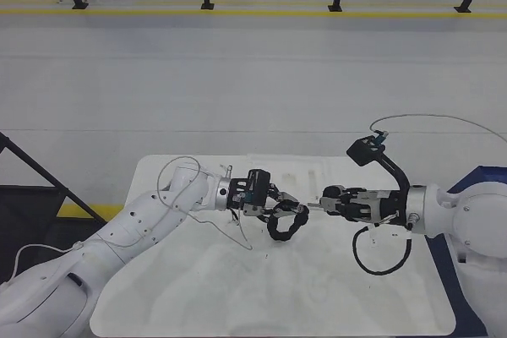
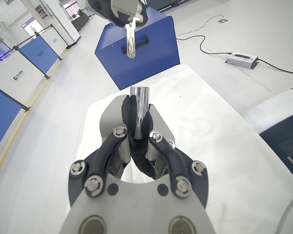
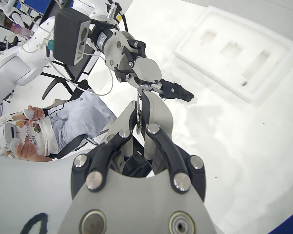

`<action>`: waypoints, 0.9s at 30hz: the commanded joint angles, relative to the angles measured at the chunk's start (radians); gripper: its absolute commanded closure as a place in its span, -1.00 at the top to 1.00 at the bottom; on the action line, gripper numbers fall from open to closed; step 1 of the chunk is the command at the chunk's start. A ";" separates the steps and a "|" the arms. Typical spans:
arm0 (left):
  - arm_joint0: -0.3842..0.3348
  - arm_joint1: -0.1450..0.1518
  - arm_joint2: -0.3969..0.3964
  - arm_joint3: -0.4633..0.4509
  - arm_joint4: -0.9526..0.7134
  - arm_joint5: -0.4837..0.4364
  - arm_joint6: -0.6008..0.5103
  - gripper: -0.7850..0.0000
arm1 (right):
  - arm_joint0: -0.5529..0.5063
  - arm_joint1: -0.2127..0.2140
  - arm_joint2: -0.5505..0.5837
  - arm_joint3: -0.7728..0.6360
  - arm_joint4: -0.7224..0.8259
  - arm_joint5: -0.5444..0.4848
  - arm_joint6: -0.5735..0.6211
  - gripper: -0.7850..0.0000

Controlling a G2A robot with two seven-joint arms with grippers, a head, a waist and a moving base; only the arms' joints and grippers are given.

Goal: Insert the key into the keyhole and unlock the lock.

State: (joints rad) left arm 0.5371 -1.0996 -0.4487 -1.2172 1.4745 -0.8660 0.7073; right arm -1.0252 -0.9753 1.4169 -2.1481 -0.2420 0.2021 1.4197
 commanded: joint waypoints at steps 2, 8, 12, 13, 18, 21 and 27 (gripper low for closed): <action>-0.002 -0.016 0.015 0.020 0.058 0.036 0.087 -1.00 | 0.023 0.006 -0.015 -0.036 -0.055 0.050 0.041 -1.00; -0.010 -0.050 0.040 0.081 0.104 0.060 0.196 -1.00 | 0.055 0.014 -0.057 -0.069 -0.115 0.112 0.086 -1.00; -0.016 -0.072 0.052 0.123 0.107 0.048 0.252 -1.00 | 0.061 0.020 -0.087 -0.066 -0.160 0.121 0.078 -1.00; -0.018 -0.078 0.054 0.134 0.107 0.047 0.260 -1.00 | 0.063 0.021 -0.092 -0.065 -0.163 0.123 0.075 -1.00; -0.025 -0.100 0.061 0.170 0.117 0.046 0.286 -1.00 | 0.070 0.027 -0.113 -0.051 -0.169 0.136 0.062 -1.00; -0.027 -0.111 0.061 0.188 0.123 0.049 0.296 -1.00 | 0.075 0.031 -0.123 -0.046 -0.166 0.140 0.059 -1.00; -0.028 -0.126 0.060 0.213 0.132 0.053 0.300 -1.00 | 0.083 0.039 -0.138 -0.036 -0.149 0.146 0.052 -1.00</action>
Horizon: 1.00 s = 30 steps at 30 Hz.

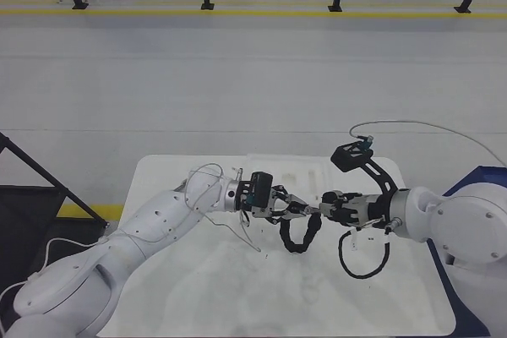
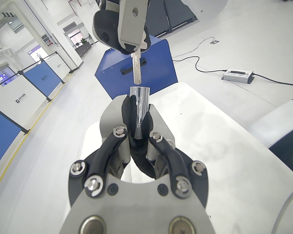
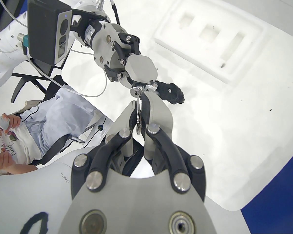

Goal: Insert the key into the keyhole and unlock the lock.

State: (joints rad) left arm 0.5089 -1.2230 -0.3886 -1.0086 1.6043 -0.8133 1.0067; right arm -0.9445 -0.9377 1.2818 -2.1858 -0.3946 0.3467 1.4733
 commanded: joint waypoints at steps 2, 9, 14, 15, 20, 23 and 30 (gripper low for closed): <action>0.000 -0.006 -0.002 0.009 0.005 0.002 0.002 -1.00 | 0.005 0.004 -0.009 0.004 0.008 0.004 -0.004 -1.00; -0.001 -0.013 -0.005 0.018 0.029 0.004 0.004 -1.00 | 0.020 0.013 -0.030 0.016 0.011 0.014 -0.014 -1.00; 0.002 -0.016 -0.008 0.018 0.025 0.003 0.003 -1.00 | 0.023 0.021 -0.040 0.024 -0.002 0.020 -0.020 -1.00; 0.003 -0.016 -0.008 0.018 0.023 0.003 0.003 -1.00 | 0.024 0.022 -0.043 0.025 -0.002 0.020 -0.020 -1.00; 0.005 -0.016 -0.010 0.018 0.017 0.003 0.003 -1.00 | 0.033 0.029 -0.056 0.026 0.005 0.019 -0.019 -1.00; 0.006 -0.016 -0.011 0.017 0.012 0.000 0.000 -1.00 | 0.039 0.032 -0.064 0.026 0.006 0.021 -0.020 -1.00; 0.006 -0.014 -0.006 0.009 -0.005 -0.014 -0.014 -1.00 | 0.055 0.039 -0.089 0.026 0.003 0.021 -0.021 -1.00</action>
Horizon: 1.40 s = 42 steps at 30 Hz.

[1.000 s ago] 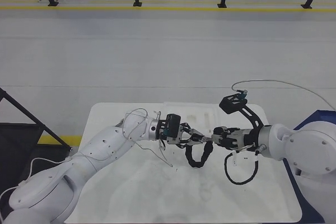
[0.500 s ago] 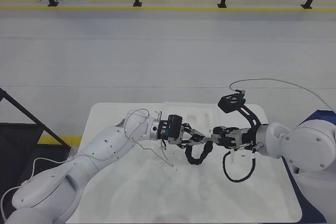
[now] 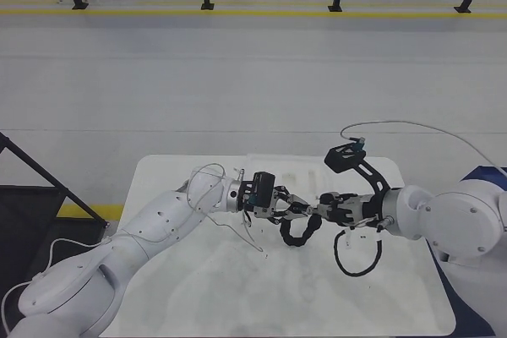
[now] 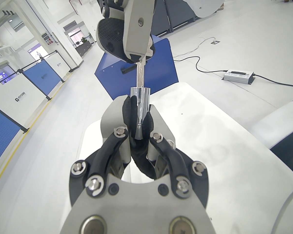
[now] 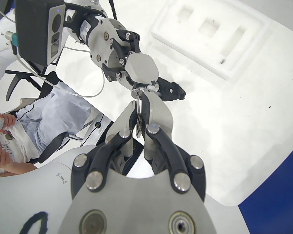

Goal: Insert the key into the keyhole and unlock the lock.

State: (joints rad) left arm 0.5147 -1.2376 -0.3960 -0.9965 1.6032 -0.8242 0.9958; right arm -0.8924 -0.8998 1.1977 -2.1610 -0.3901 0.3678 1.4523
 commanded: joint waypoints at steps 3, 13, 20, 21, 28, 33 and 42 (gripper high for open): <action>-0.002 0.001 0.005 -0.007 -0.015 -0.012 -0.012 -1.00 | 0.009 0.003 -0.019 0.005 -0.007 0.003 -0.003 -1.00; -0.009 -0.003 0.016 -0.005 -0.034 -0.044 -0.044 -1.00 | 0.035 0.007 -0.073 0.012 -0.032 0.020 -0.020 -1.00; -0.011 -0.007 0.023 -0.008 -0.055 -0.060 -0.059 -1.00 | 0.066 0.009 -0.114 0.030 -0.045 0.032 -0.031 -1.00; -0.011 -0.007 0.024 -0.009 -0.061 -0.063 -0.063 -1.00 | 0.070 0.009 -0.119 0.034 -0.046 0.034 -0.034 -1.00; -0.011 -0.009 0.040 -0.010 -0.114 -0.090 -0.090 -1.00 | 0.100 0.007 -0.147 0.054 -0.044 0.051 -0.051 -1.00; -0.006 -0.010 0.051 0.003 -0.181 -0.121 -0.121 -1.00 | 0.115 0.005 -0.132 0.062 -0.029 0.061 -0.081 1.00; 0.006 -0.010 0.048 0.046 -0.355 -0.188 -0.188 -1.00 | 0.082 0.020 -0.039 0.064 0.003 -0.160 -0.155 1.00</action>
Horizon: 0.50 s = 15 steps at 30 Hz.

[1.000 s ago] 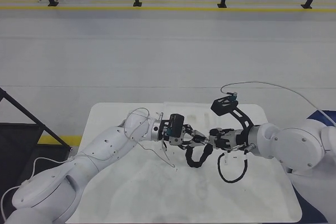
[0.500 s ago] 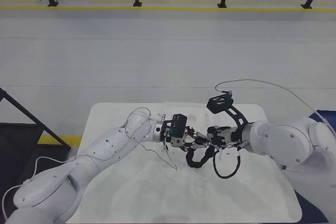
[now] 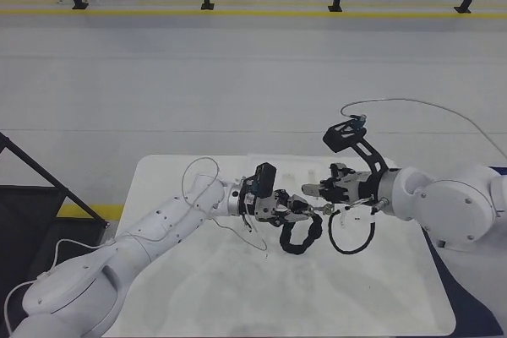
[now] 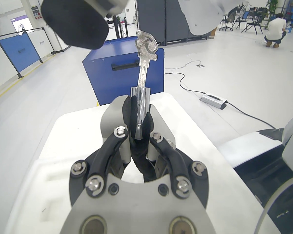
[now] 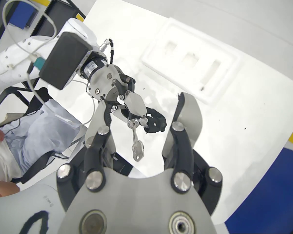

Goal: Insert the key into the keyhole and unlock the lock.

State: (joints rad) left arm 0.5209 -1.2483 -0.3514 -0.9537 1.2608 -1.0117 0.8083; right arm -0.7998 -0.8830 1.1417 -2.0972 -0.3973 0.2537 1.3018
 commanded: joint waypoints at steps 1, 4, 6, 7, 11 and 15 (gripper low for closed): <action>0.000 0.002 0.007 0.006 -0.026 -0.001 0.000 -1.00 | -0.022 0.006 0.034 0.001 0.019 -0.075 -0.014 1.00; 0.003 0.007 0.022 0.013 -0.089 -0.001 0.000 -1.00 | -0.065 0.016 0.087 -0.005 0.038 -0.166 -0.036 1.00; -0.002 0.012 0.038 0.018 -0.122 -0.001 0.000 -1.00 | -0.098 0.023 0.121 -0.012 0.045 -0.229 -0.045 1.00; -0.005 0.015 0.046 0.019 -0.137 -0.001 0.000 -1.00 | -0.116 0.026 0.138 -0.010 0.059 -0.256 -0.047 1.00; -0.019 0.027 0.082 0.025 -0.201 -0.001 0.000 -1.00 | -0.176 0.038 0.186 -0.006 0.121 -0.393 -0.008 1.00; -0.035 0.038 0.122 0.017 -0.259 -0.001 0.000 -1.00 | -0.209 0.046 0.207 0.004 0.188 -0.477 0.034 1.00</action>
State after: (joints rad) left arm 0.4914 -1.2137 -0.2417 -0.9336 1.0172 -1.0123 0.8079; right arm -1.0058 -0.8380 1.3470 -2.0949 -0.2176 -0.2153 1.3306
